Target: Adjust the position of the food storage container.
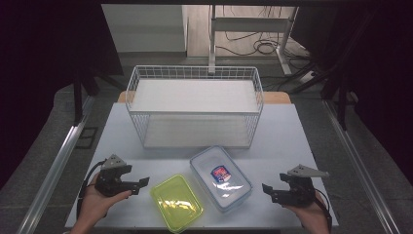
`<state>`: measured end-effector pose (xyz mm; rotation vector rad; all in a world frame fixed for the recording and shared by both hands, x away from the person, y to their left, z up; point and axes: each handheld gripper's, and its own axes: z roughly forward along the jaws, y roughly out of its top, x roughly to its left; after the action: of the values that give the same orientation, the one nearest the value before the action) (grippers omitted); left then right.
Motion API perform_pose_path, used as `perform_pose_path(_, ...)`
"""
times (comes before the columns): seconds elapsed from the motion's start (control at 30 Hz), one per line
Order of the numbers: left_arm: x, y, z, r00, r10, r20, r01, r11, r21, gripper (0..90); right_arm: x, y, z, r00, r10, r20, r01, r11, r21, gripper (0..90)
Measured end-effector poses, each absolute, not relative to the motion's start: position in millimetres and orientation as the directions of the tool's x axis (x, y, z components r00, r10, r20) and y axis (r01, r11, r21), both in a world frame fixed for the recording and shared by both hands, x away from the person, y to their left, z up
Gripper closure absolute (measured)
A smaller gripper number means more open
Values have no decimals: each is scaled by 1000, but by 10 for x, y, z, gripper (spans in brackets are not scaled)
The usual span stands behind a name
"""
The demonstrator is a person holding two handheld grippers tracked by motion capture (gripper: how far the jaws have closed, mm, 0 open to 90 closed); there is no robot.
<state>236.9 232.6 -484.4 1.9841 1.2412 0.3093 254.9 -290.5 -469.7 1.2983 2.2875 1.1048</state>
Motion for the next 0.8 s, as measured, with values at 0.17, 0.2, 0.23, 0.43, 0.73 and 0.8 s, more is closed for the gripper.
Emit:
perform_pose_path(0.17,2370,2338,-4850,477,858,-190,674,-219,705,167,2553,-2925,-4682,-551,825,129,610,292,737,218)
perform_pose_path(0.2,2370,2348,-4842,476,858,-194,677,-216,704,168,2544,-2929,-4663,-550,824,133,609,287,740,242)
perform_pose_path(0.23,2370,2356,-4834,476,857,-198,677,-214,704,168,2544,-2929,-4663,-550,824,133,609,287,740,242)
perform_pose_path(0.43,2356,2337,-4811,495,847,-194,671,-230,705,165,2515,-2924,-4594,-553,820,145,608,279,743,340)
perform_pose_path(0.73,2360,2341,-4807,495,844,-204,679,-229,698,162,2478,-2816,-4503,-594,790,151,586,296,755,484)
perform_pose_path(0.8,2361,2326,-4809,497,843,-204,680,-233,695,162,2443,-2718,-4426,-632,760,154,561,311,767,603)
